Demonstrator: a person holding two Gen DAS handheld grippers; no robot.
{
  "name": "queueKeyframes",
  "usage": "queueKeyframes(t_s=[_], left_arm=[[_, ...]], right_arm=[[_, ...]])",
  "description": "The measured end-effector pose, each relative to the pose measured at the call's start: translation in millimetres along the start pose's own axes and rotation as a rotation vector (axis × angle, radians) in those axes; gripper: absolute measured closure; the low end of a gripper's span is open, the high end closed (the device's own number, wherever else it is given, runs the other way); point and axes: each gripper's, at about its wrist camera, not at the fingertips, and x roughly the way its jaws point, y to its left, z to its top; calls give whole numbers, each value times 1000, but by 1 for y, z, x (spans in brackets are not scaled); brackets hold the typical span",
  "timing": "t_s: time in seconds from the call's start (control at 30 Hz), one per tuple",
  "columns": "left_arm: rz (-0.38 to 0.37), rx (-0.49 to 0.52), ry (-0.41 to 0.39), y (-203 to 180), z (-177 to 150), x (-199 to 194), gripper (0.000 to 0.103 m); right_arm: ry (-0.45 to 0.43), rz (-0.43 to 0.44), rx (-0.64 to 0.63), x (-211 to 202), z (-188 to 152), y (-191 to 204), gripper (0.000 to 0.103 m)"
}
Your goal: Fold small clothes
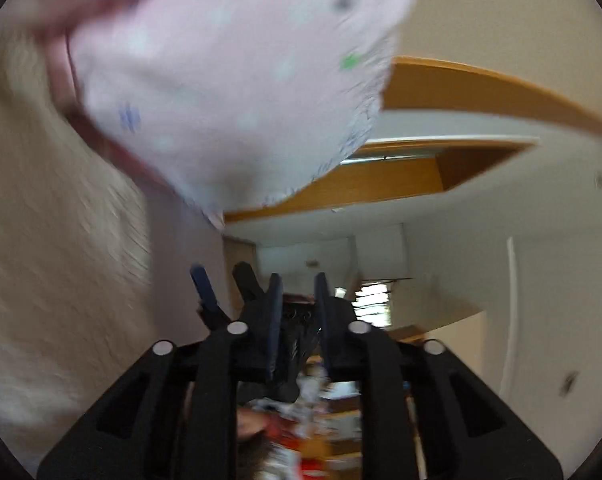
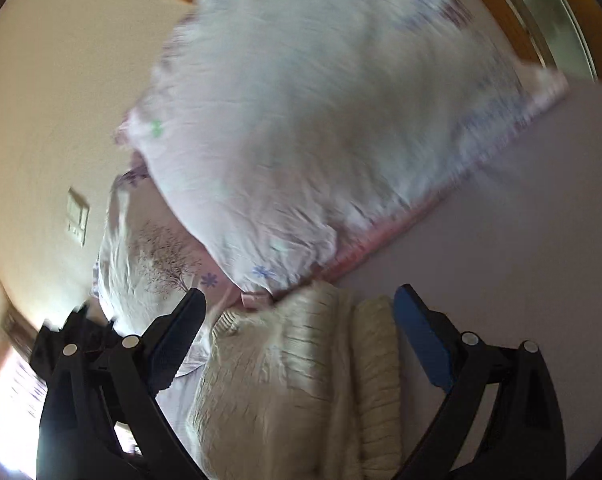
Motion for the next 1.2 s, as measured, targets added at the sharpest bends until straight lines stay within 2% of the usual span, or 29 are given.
queueKeyframes(t_s=[0.07, 0.13, 0.2, 0.3, 0.43, 0.5, 0.57, 0.6, 0.63, 0.67, 0.7, 0.73, 0.8, 0.87, 0.93, 1.0, 1.03, 1.07, 1.13, 1.17, 1.2], left_arm=[[163, 53, -67, 0, -2, -32, 58], [408, 112, -125, 10, -6, -67, 55], [534, 102, -153, 24, -12, -86, 49], [617, 54, -139, 46, -21, -96, 45], [616, 50, -87, 60, -25, -73, 38], [651, 80, -73, 62, -25, -58, 29], [669, 86, -65, 67, -25, -46, 28], [653, 70, -62, 79, -30, -60, 27], [637, 74, -80, 80, -30, -63, 27], [639, 91, -85, 80, -30, -60, 28], [652, 107, -79, 75, -35, -63, 37], [668, 120, -74, 75, -34, -59, 40], [649, 133, -63, 74, -30, -51, 58], [608, 141, -56, 70, -29, -60, 66], [581, 185, -55, 57, -36, -77, 67], [599, 281, -86, 36, -51, -102, 66], [613, 324, -109, 27, -58, -116, 66], [632, 347, -127, 23, -63, -127, 65], [756, 393, -175, 20, -71, -151, 61], [804, 389, -188, 27, -71, -158, 58], [809, 372, -191, 33, -71, -163, 57]], right_arm=[[78, 3, 33, 11, 0, -6, 6], [176, -17, 50, 29, -5, -9, 6], [263, -68, 19, 48, -13, -5, 6], [313, -150, -36, 63, -24, 0, 6], [301, -169, -57, 67, -28, 3, 6], [309, -169, -74, 71, -30, 6, 5], [323, -159, -98, 74, -32, 11, 6], [330, -155, -121, 77, -35, 14, 8], [333, -158, -143, 79, -38, 17, 25], [344, -153, -151, 82, -40, 19, 36], [361, -134, -138, 82, -40, 15, 52], [378, -88, -106, 84, -42, 12, 60], [370, -43, -110, 82, -43, 16, 62], [357, 31, -107, 77, -44, 22, 63], [368, 176, -94, 76, -50, 34, 65], [411, 263, -101, 83, -63, 50, 65], [443, 279, -126, 90, -73, 60, 64], [486, 269, -169, 98, -84, 71, 62], [573, 176, -236, 115, -100, 82, 50], [583, 110, -261, 119, -102, 84, 48], [551, 21, -290, 118, -100, 84, 44]])
